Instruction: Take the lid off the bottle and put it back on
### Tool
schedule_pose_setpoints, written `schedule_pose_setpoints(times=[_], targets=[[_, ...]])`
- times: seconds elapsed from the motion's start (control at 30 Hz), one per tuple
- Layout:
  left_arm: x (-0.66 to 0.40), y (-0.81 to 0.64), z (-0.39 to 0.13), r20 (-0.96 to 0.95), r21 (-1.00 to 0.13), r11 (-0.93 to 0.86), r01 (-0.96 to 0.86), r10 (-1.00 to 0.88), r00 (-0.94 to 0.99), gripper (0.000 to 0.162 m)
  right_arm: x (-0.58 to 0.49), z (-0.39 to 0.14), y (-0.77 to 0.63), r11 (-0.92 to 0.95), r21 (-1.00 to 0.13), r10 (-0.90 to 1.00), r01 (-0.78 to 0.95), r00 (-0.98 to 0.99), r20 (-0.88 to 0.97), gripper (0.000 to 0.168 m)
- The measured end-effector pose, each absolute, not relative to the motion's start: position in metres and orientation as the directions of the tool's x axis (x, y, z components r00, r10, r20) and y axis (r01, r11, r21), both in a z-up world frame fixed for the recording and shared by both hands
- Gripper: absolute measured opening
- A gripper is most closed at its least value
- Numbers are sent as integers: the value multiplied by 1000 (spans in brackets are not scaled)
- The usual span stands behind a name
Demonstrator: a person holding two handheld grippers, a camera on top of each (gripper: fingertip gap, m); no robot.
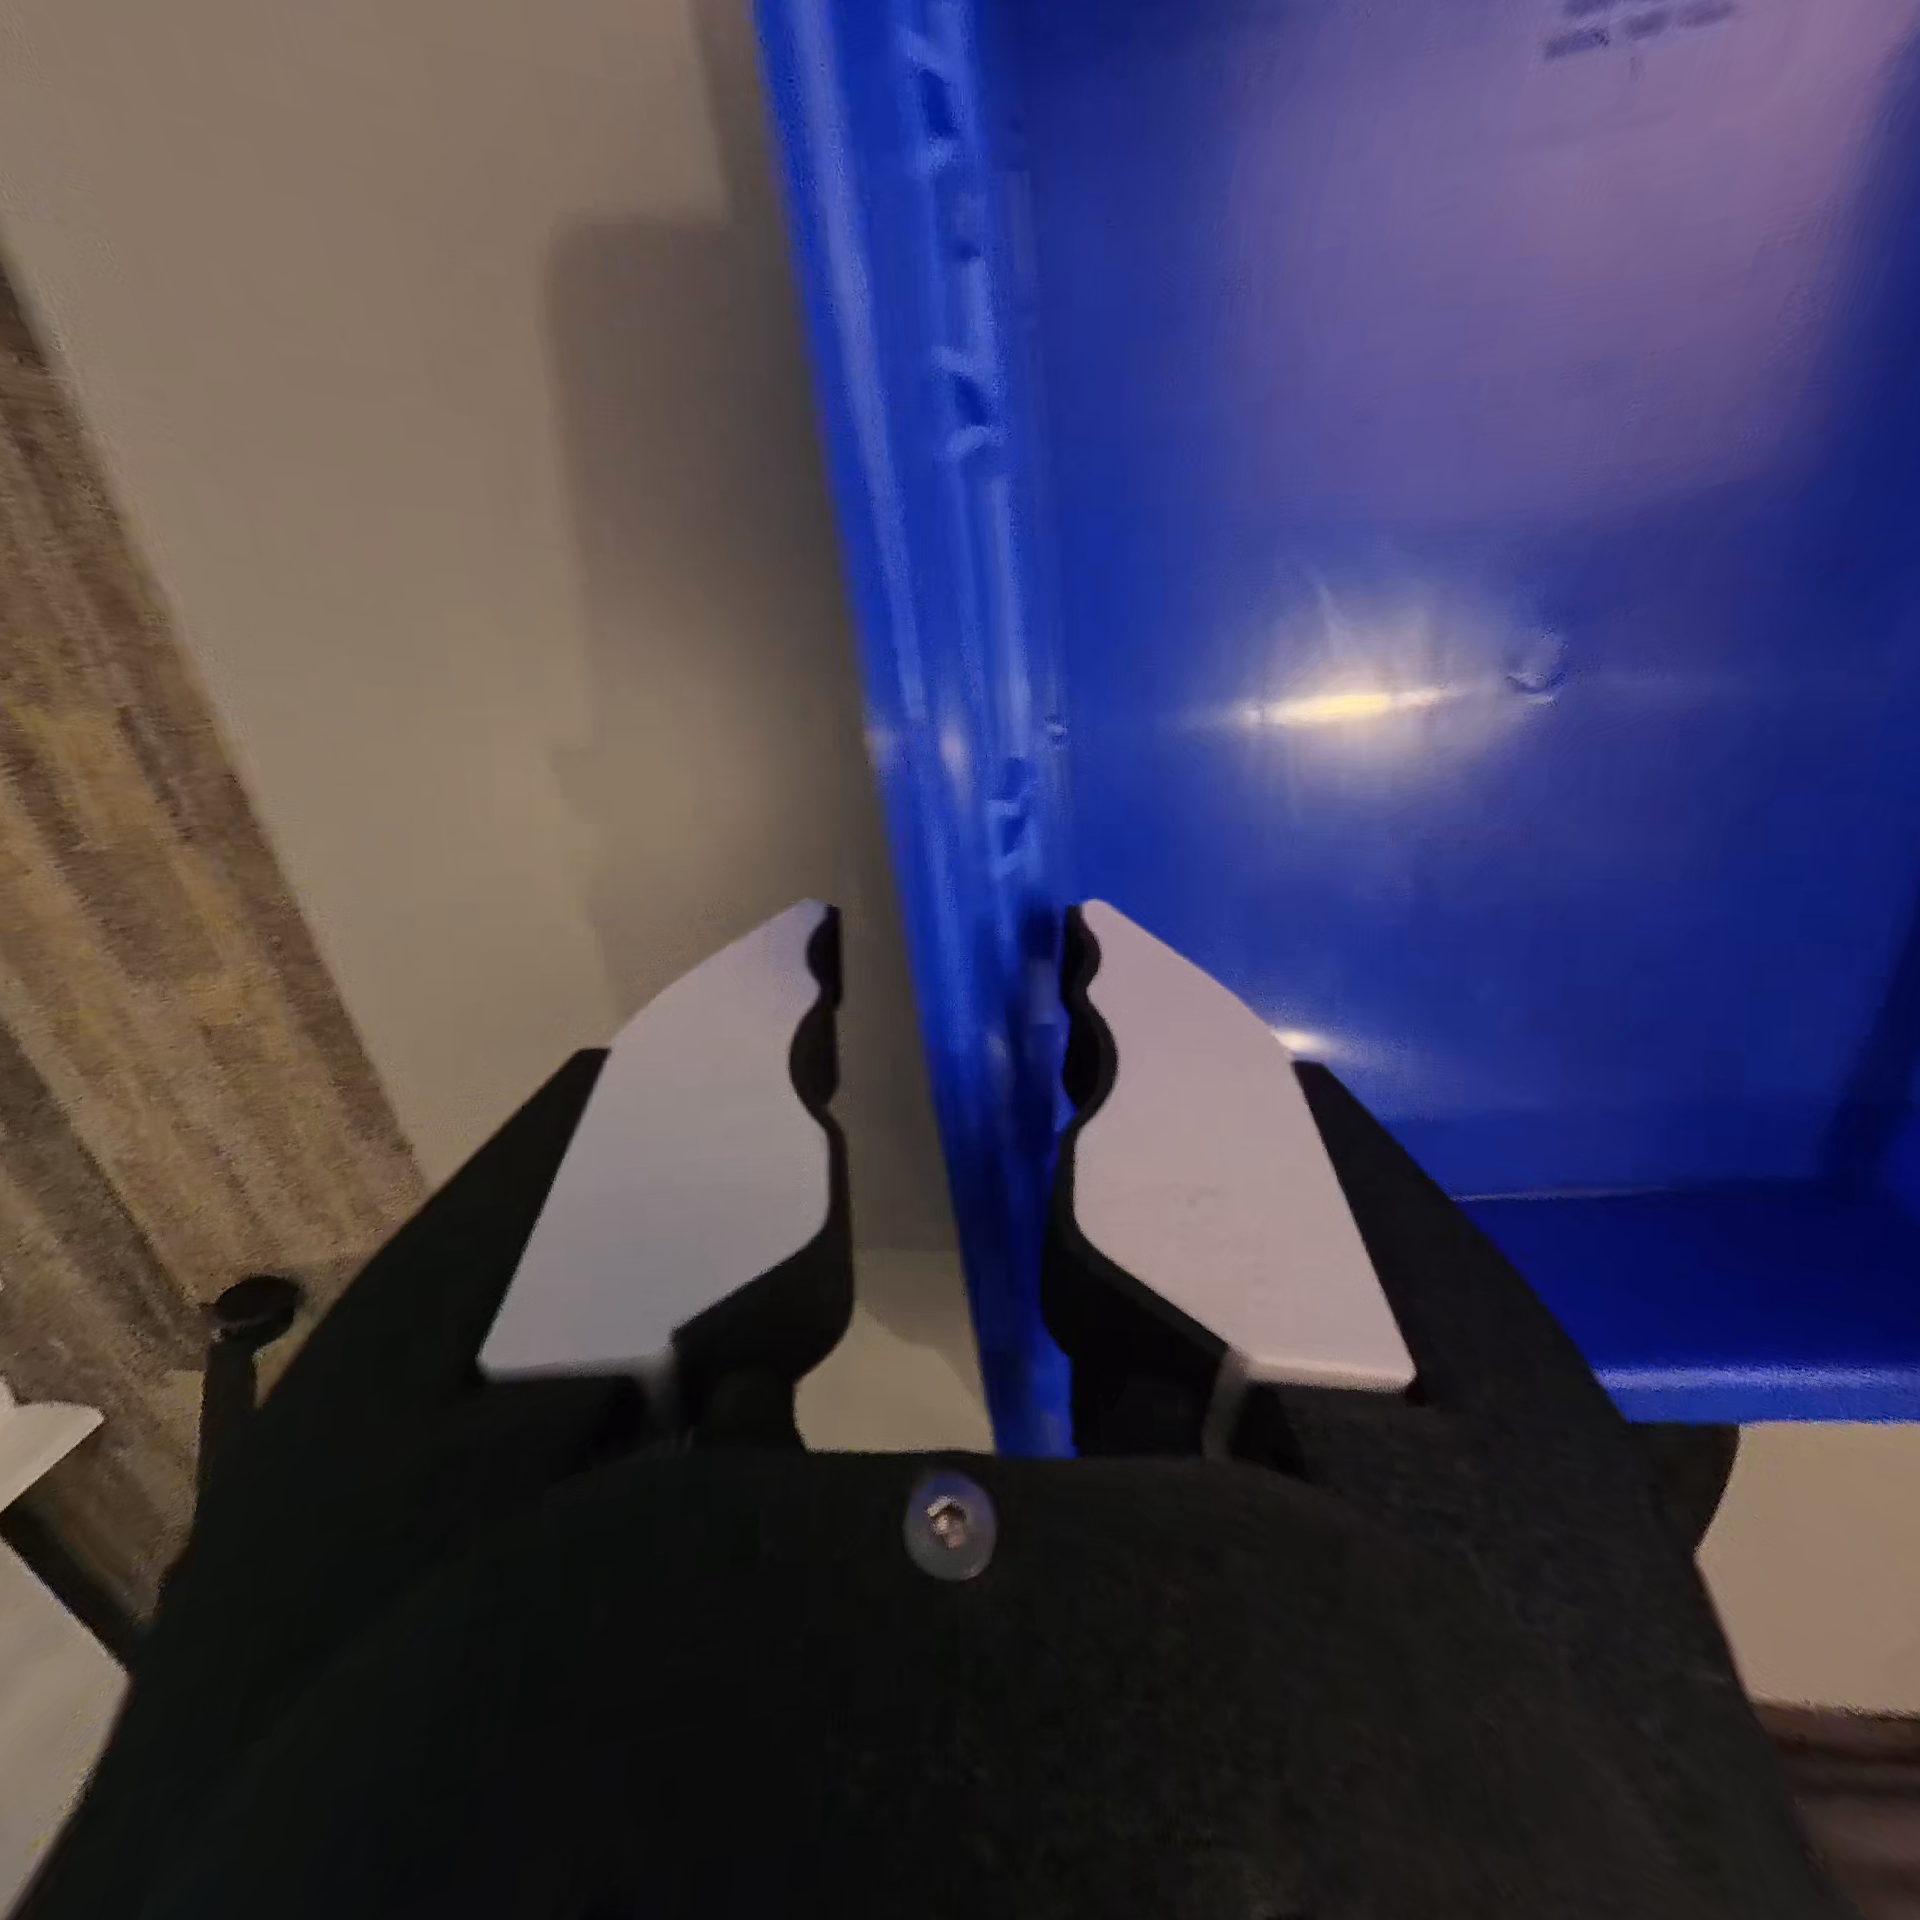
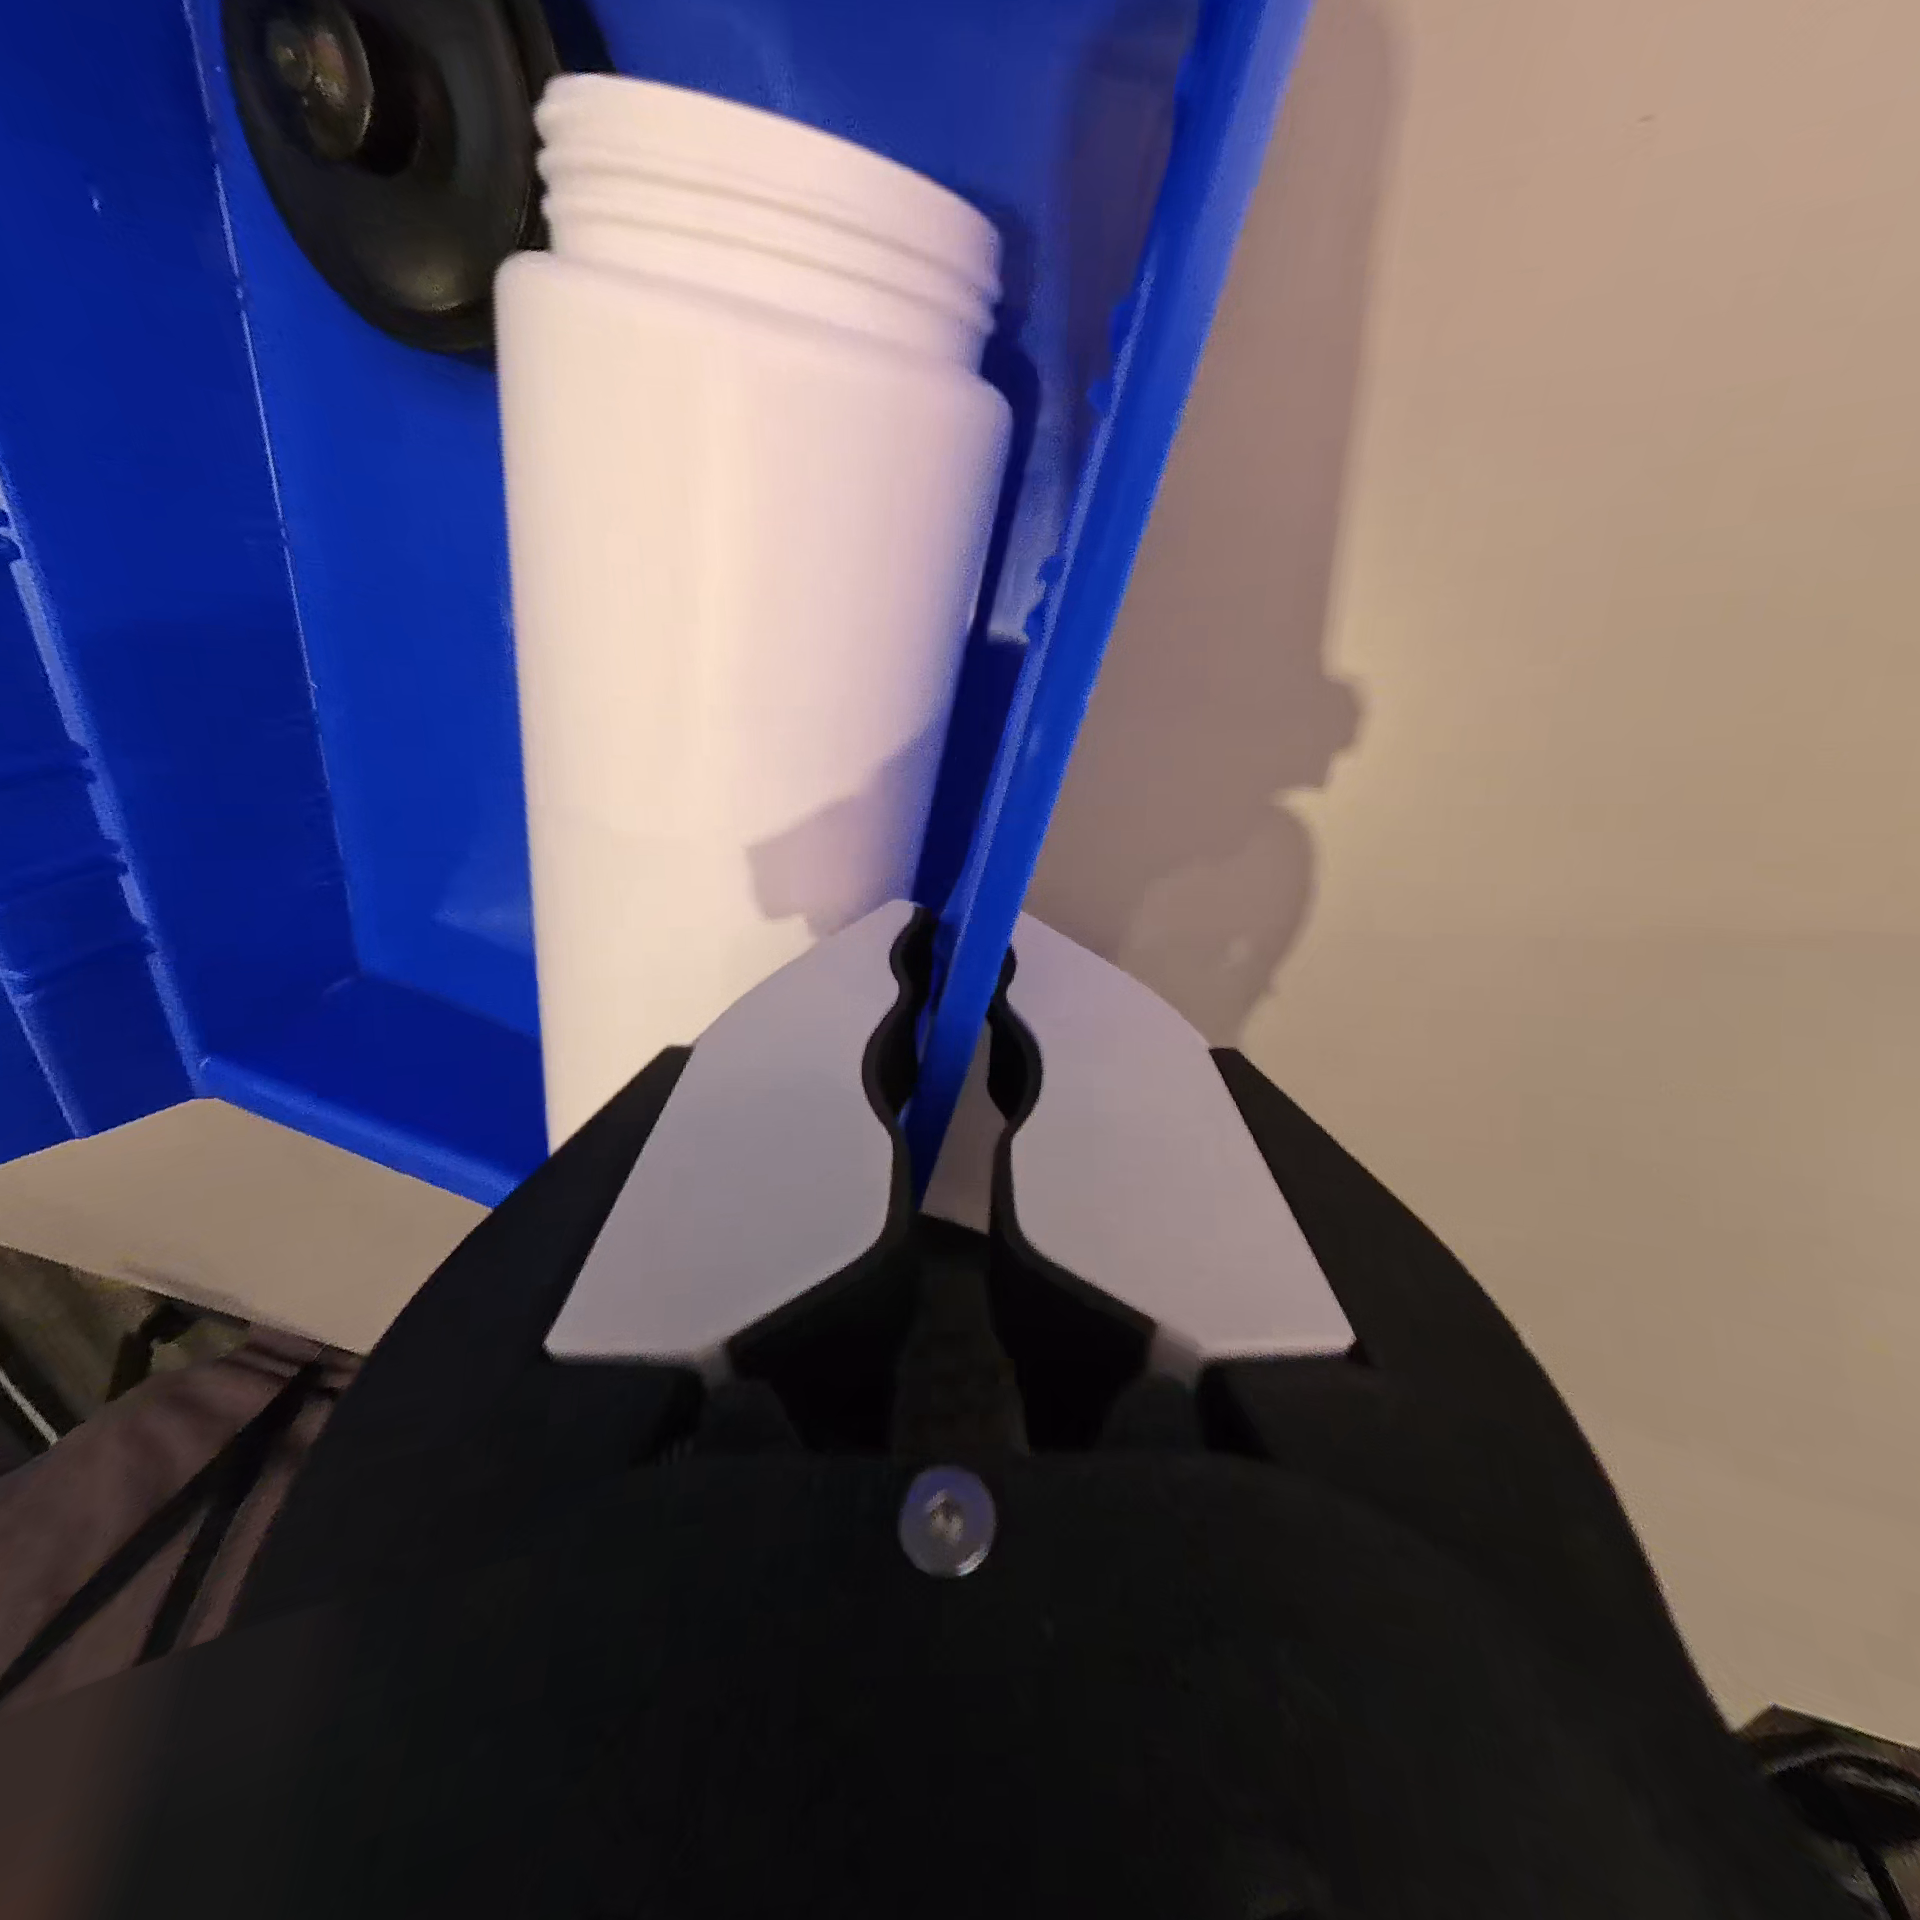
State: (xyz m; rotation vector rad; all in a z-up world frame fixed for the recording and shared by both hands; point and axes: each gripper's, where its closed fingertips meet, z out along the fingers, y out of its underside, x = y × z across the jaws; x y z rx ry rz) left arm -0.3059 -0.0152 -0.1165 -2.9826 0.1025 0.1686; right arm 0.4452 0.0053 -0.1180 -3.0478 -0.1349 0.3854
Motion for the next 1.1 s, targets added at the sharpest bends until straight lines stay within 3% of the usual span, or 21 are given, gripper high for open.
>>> schedule_pose_setpoints(times=[0.1,0.3,0.63,0.93,1.1], targets=[[-295,-13,-120,-90,-133,-985,-107,-95,991,21,432,-118,5,-993,-67,106,93,969,-223,9],[-264,-10,-120,-36,-117,-981,-152,-148,988,17,385,-117,1,-989,-46,148,140,946,-290,13],[-194,-10,-121,-67,-74,-946,-314,-310,948,28,325,-118,2,-979,-78,205,191,939,-277,11],[-156,-4,-121,-108,-97,-909,-406,-396,912,34,299,-131,10,-979,69,170,192,955,-244,12],[-138,-3,-122,-137,-102,-887,-451,-437,889,37,302,-137,24,-979,75,176,188,973,-148,11]])
